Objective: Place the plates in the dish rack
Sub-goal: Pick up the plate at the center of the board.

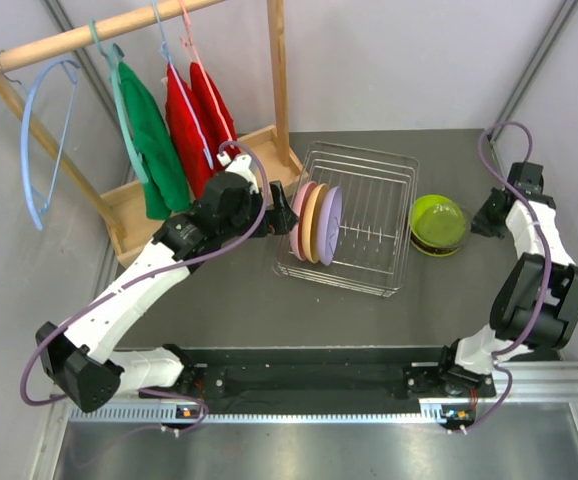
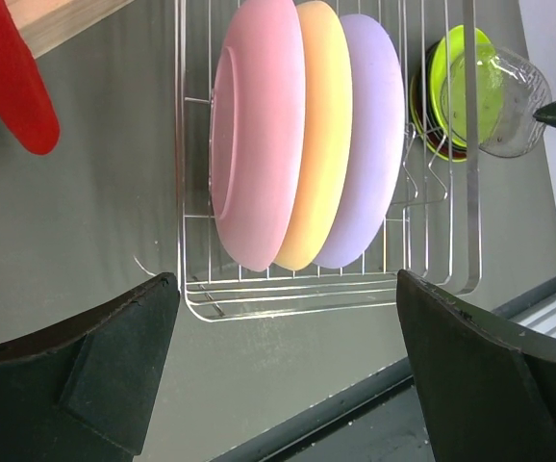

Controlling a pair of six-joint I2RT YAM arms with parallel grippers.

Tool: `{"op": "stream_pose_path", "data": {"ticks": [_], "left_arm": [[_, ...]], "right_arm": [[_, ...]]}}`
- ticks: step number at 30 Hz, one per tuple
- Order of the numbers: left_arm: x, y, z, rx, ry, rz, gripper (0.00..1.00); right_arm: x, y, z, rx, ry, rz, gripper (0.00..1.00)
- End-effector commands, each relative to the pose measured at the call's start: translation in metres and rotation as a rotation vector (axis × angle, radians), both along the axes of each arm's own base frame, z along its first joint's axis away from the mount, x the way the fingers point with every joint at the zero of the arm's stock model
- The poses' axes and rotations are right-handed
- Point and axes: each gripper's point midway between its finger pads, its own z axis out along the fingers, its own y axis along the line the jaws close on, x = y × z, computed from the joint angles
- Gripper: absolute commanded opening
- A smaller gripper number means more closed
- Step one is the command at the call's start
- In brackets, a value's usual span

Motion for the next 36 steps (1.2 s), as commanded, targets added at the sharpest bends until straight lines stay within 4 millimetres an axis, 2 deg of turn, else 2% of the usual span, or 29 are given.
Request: {"op": "stream_pose_path", "data": {"ticks": [1,3,10,14,15,18,24,31,36], "left_arm": [[-0.001,-0.003,0.026,-0.074,-0.062,-0.013,0.99],[-0.007,-0.009,0.029,-0.098,-0.054,-0.053,0.99],[-0.012,-0.013,0.039,-0.141,-0.063,-0.072,0.99],[-0.013,-0.018,0.048,-0.175,-0.075,-0.092,0.99],[-0.013,-0.02,0.051,-0.182,-0.077,-0.1,0.99],[-0.014,-0.029,0.058,-0.22,-0.079,-0.133,0.99],[-0.014,-0.05,0.069,-0.312,-0.068,-0.197,0.99],[-0.012,-0.08,0.077,-0.422,-0.034,-0.292,0.99],[-0.014,-0.101,0.084,-0.449,-0.032,-0.349,0.99]], "right_arm": [[-0.001,0.008,0.044,-0.004,-0.133,-0.011,0.0],[-0.005,0.01,0.051,0.0,-0.147,-0.019,0.0],[-0.017,0.012,0.073,-0.014,-0.196,-0.047,0.0],[-0.023,0.023,0.095,0.015,-0.266,-0.036,0.0],[-0.027,0.027,0.106,0.017,-0.3,-0.031,0.0],[-0.036,0.044,0.131,0.059,-0.386,0.013,0.0],[-0.056,0.079,0.159,0.156,-0.496,0.113,0.0],[-0.082,0.125,0.178,0.314,-0.588,0.258,0.0],[-0.095,0.144,0.182,0.382,-0.6,0.333,0.0]]}}
